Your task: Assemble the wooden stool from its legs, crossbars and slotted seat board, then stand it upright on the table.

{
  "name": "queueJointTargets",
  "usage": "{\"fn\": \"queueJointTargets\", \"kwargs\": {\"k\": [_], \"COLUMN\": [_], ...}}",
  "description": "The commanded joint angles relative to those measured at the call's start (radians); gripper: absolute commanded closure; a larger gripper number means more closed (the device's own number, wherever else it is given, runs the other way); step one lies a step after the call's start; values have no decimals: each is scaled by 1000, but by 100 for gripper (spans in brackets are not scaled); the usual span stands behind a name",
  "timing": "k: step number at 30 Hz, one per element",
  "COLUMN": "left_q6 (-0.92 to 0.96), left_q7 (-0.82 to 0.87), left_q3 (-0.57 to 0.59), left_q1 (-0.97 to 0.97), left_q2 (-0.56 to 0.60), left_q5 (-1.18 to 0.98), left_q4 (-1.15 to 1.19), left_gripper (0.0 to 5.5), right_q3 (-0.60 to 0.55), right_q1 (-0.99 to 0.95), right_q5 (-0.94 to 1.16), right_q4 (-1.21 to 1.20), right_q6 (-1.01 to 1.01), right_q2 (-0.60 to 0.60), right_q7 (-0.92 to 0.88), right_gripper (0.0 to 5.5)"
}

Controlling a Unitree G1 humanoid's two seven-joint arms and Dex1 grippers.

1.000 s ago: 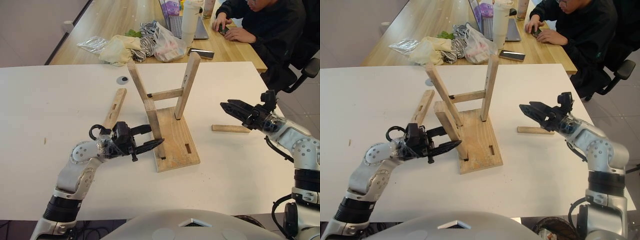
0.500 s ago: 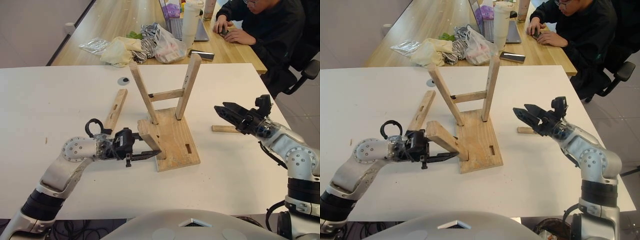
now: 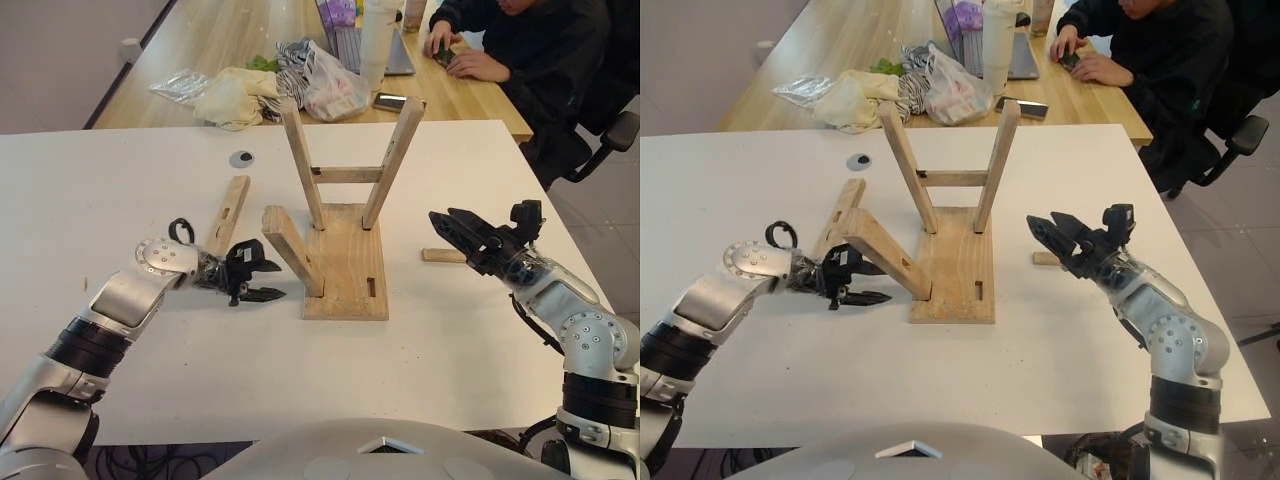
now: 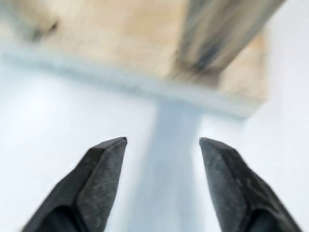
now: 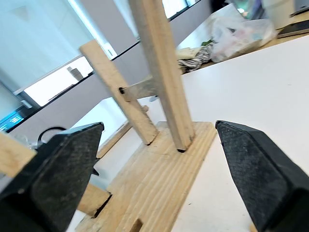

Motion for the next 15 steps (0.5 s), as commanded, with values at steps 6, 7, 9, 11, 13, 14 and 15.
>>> {"fn": "queueJointTargets", "kwargs": {"k": [6,7,9,11,13,14,15], "left_q6": [-141,-156,-173,-171,-173,-176,-176], "left_q7": [49,69,95,108,122,130,136], "left_q3": [64,71,92,116,140,153,164], "left_q1": [-94,-97,-93,-90,-109,-119,-124], "left_q2": [-26,-39,-56,-68,-85,-94,-102], "left_q5": [168,184,197,196,194,194,193], "left_q4": [193,215,247,267,291,303,310], "left_gripper": [179,179,179,179,179,179,179], "right_q3": [132,163,215,224,212,219,229], "right_q1": [-64,-77,-125,-188,-218,-223,-220], "right_q5": [-373,-424,-509,-530,-518,-528,-541], "right_q4": [301,364,501,649,760,802,825], "right_q6": [-252,-299,-383,-409,-401,-405,-410], "right_q2": [-267,-282,-283,-250,-228,-229,-234], "right_q7": [212,246,286,310,349,365,385], "right_gripper": [126,126,126,126,126,126,126]}}
